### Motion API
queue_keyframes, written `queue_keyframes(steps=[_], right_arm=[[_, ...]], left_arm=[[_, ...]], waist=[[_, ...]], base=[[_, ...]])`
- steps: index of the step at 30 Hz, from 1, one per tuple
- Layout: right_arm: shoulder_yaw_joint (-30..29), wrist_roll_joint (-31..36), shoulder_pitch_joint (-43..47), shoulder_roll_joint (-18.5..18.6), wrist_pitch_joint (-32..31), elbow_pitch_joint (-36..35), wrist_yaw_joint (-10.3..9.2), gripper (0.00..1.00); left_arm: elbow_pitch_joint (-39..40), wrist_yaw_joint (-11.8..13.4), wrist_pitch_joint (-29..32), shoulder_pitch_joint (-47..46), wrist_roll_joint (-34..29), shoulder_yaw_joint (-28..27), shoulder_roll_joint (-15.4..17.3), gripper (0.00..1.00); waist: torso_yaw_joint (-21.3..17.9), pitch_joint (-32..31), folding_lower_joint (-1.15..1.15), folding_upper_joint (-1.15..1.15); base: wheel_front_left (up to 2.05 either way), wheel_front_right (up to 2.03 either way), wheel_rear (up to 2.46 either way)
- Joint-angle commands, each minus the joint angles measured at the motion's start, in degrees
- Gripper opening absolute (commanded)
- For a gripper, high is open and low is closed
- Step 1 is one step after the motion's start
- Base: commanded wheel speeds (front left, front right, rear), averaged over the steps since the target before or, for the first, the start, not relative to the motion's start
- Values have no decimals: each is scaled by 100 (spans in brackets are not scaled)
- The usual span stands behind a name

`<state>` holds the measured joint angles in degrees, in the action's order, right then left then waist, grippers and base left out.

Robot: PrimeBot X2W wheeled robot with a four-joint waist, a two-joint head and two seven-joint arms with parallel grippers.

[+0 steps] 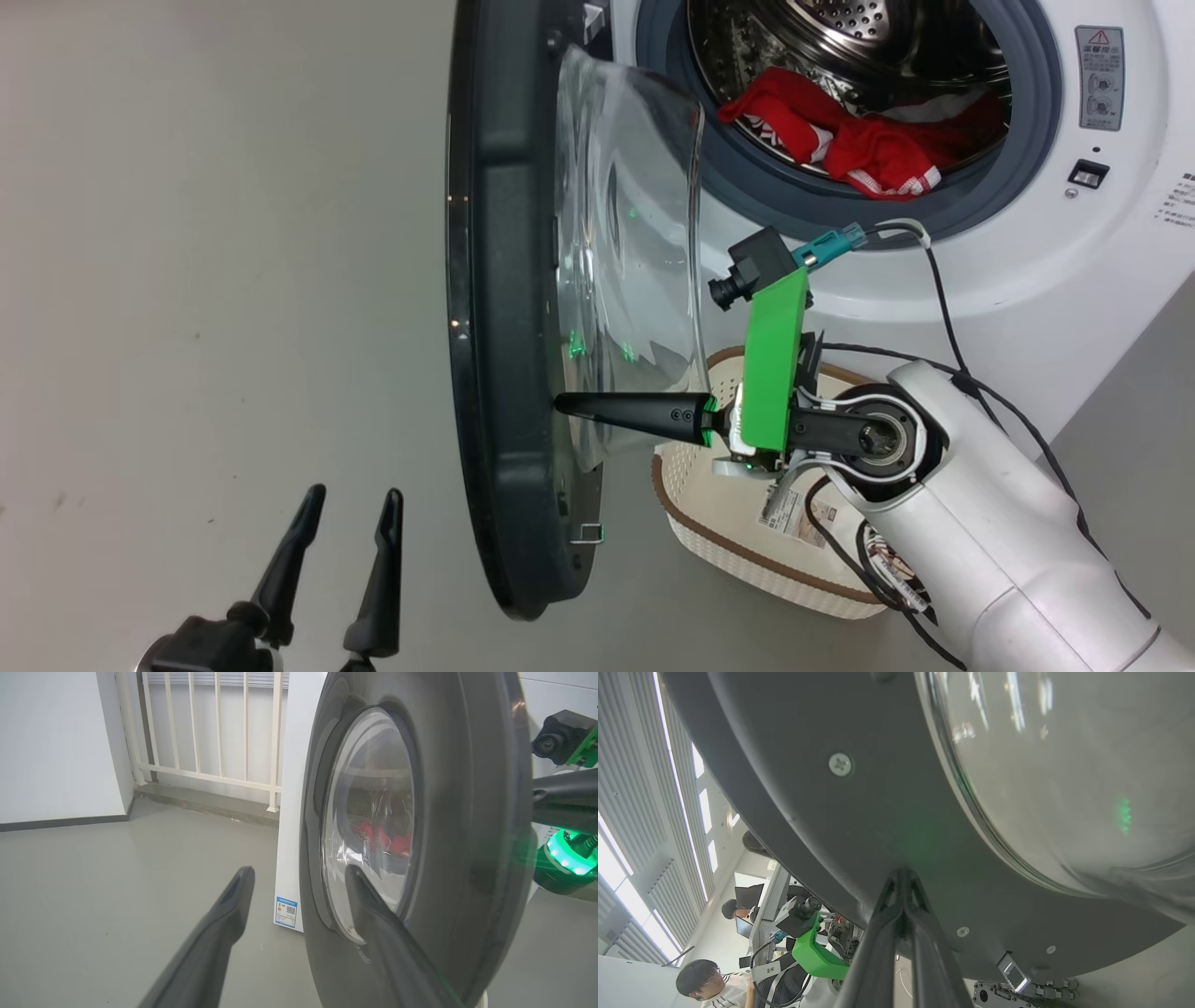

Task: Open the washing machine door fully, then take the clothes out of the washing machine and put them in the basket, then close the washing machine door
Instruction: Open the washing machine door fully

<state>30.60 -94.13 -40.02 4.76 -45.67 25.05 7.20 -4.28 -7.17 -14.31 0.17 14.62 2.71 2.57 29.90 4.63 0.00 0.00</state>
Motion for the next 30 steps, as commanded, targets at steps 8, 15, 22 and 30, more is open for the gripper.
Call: queue_keyframes(steps=[8, 15, 22, 30], right_arm=[[-42, 245, 234, -84, 366, -239, 29, 100], [-216, 419, 672, 182, 728, -237, 29, 100], [-259, 608, 1203, 382, 1161, -229, 29, 100], [-283, 692, 1806, 545, 1637, -238, 29, 100]], left_arm=[[24, -32, -69, -111, 27, -128, 32, 100], [-129, -32, -69, -189, 21, -157, 32, 100], [-173, -32, -69, -178, -1, -260, 32, 100], [-184, -32, -69, -156, -13, -369, 32, 100]], waist=[[-48, -52, 0, 0], [-124, -98, 0, 0], [-268, -128, 0, 0], [-392, -132, 0, 0]], base=[[0, 0, 0], [0, 0, 0], [0, 0, 0], [0, 0, 0]])
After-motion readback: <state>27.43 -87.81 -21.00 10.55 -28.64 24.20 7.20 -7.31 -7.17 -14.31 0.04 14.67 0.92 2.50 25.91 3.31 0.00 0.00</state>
